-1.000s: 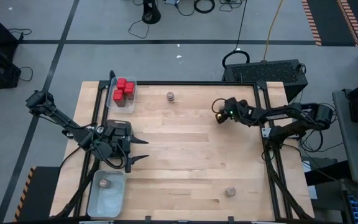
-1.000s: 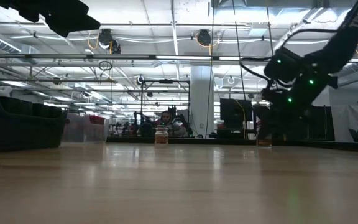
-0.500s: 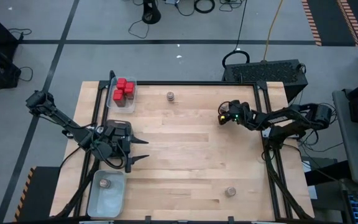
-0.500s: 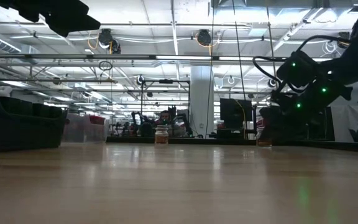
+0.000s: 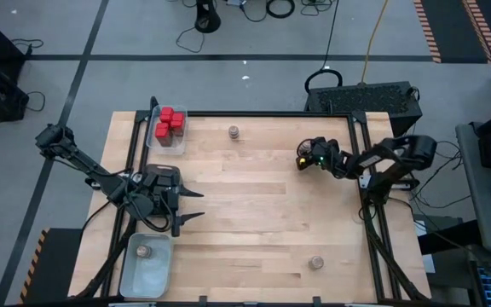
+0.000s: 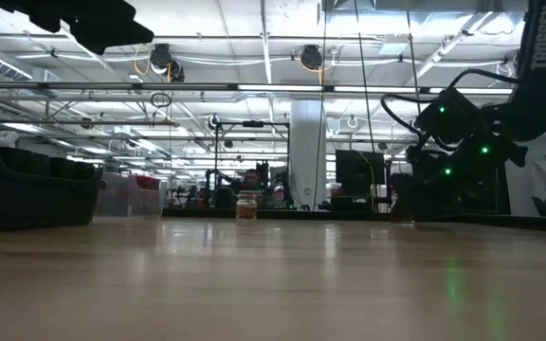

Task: Sort spices by type
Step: Put the brown seasoning bottle into the gray bin

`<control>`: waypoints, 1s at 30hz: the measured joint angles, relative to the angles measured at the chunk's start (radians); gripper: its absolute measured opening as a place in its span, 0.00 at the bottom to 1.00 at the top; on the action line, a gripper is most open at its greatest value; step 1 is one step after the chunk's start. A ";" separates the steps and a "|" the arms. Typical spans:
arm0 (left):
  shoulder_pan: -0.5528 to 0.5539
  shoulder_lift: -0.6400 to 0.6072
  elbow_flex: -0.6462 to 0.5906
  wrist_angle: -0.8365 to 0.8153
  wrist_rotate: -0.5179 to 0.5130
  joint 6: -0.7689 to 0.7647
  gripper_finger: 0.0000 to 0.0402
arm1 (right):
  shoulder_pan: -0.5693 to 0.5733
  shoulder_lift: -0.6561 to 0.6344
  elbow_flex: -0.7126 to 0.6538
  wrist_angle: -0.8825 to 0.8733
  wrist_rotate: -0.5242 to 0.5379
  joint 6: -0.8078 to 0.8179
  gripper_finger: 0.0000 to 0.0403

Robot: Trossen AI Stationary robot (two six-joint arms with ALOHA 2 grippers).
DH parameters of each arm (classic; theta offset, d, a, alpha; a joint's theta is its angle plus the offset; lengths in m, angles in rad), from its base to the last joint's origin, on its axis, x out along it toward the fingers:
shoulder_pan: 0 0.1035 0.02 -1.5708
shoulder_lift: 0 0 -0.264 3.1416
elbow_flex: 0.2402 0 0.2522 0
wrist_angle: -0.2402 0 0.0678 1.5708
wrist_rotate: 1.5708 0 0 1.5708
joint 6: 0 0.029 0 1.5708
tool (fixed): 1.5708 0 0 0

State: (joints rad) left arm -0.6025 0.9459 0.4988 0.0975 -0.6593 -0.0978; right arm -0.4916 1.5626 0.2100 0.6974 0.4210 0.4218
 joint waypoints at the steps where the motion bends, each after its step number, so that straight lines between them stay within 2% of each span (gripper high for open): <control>1: 0.000 0.000 0.000 0.000 0.000 0.000 0.64 | -0.003 0.008 0.000 0.004 0.000 0.000 0.63; 7: 0.000 0.000 0.000 -0.001 0.000 0.000 0.64 | -0.015 0.074 0.001 0.067 0.009 -0.003 0.60; 14: 0.000 0.000 0.000 -0.002 0.000 0.000 0.64 | -0.016 0.124 0.000 0.158 0.008 -0.046 0.40; 19: 0.000 0.000 0.000 -0.002 0.000 0.000 0.64 | -0.011 0.105 0.000 0.148 -0.015 -0.063 0.40; 26: 0.017 0.000 0.000 0.017 0.001 0.008 0.64 | 0.016 0.002 0.006 0.140 -0.263 -0.083 0.40; 30: 0.060 0.000 0.000 0.116 0.001 0.039 0.64 | 0.083 -0.036 0.046 0.133 -0.416 -0.129 0.40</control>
State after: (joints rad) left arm -0.5429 0.9459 0.4988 0.2139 -0.6584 -0.0590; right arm -0.4087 1.5265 0.2559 0.8309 0.0052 0.2932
